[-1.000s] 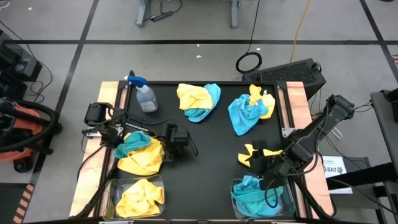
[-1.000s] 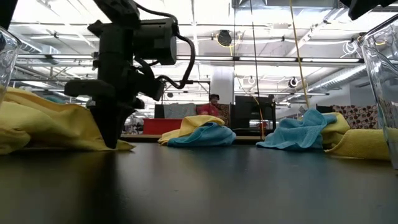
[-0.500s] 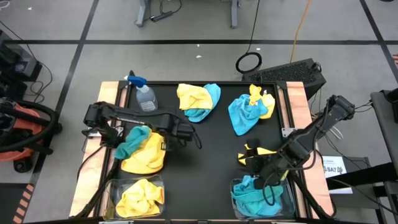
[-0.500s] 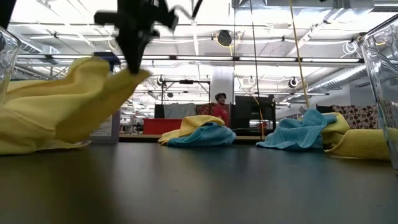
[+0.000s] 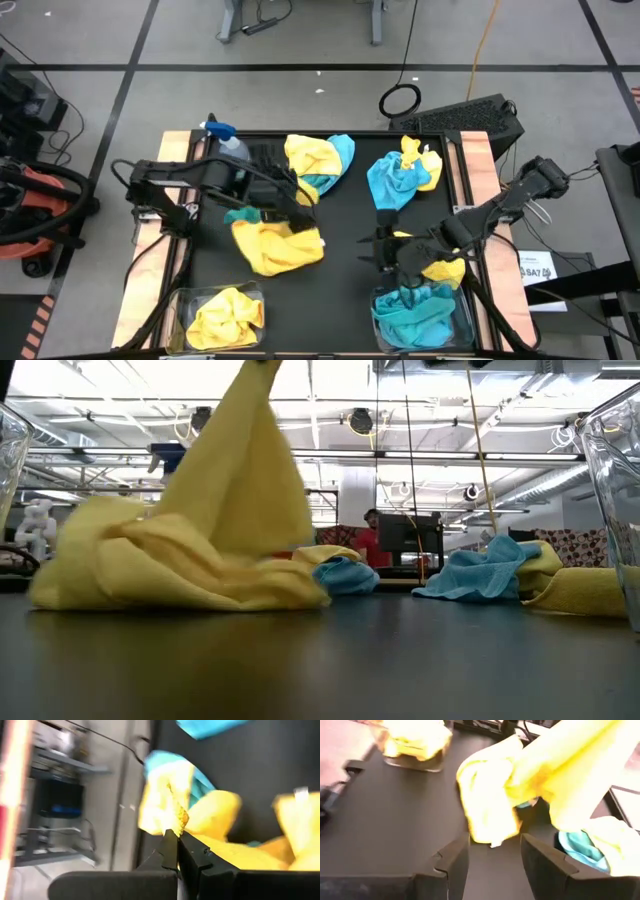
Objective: Sort microfiber towel by color & place in baskets
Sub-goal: Put the yellow towel into the left transparent bin
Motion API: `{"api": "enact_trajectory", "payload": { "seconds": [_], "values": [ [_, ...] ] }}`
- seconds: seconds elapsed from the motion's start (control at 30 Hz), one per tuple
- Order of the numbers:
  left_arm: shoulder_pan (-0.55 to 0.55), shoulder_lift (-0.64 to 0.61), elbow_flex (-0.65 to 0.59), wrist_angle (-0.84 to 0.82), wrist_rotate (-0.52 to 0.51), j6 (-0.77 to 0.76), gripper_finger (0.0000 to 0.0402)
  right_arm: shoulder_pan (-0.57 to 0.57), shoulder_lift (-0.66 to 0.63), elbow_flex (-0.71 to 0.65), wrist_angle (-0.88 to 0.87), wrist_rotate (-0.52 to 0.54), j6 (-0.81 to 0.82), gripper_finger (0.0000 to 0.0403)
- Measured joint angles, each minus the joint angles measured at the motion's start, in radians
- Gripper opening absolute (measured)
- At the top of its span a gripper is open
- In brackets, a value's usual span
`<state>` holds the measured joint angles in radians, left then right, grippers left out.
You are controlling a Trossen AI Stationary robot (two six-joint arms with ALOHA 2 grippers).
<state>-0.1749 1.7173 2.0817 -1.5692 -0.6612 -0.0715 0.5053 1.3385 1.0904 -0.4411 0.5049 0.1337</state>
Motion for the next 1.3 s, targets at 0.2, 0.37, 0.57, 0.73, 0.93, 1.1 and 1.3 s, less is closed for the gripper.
{"api": "enact_trajectory", "payload": {
  "seconds": [0.2, 0.37, 0.57, 0.73, 0.93, 1.1, 1.3],
  "values": [
    [-0.011, -0.023, 0.080, 0.043, -0.127, 0.065, 0.0000, -0.105, 0.074, 0.000, 0.135, -0.007, -0.072, 0.0169],
    [-0.011, -0.026, 0.095, 0.136, -0.132, 0.150, 0.0000, -0.180, 0.139, 0.000, 0.314, -0.048, -0.161, 0.0169],
    [-0.020, -0.030, 0.095, 0.207, -0.131, 0.234, 0.0000, -0.265, 0.199, 0.000, 0.458, -0.093, -0.231, 0.0169],
    [-0.039, -0.030, 0.095, 0.281, -0.125, 0.305, 0.0000, -0.345, 0.199, 0.000, 0.491, -0.159, -0.232, 0.0170],
    [-0.078, -0.030, 0.095, 0.388, -0.123, 0.422, 0.0000, -0.403, 0.199, 0.000, 0.551, -0.219, -0.258, 0.0178],
    [-0.104, -0.030, 0.095, 0.448, -0.093, 0.475, 0.0000, -0.436, 0.199, 0.000, 0.556, -0.224, -0.276, 0.0214],
    [-0.122, -0.030, 0.095, 0.534, -0.034, 0.546, 0.0000, -0.464, 0.199, -0.001, 0.645, -0.296, -0.284, 0.0269]
  ]
}}
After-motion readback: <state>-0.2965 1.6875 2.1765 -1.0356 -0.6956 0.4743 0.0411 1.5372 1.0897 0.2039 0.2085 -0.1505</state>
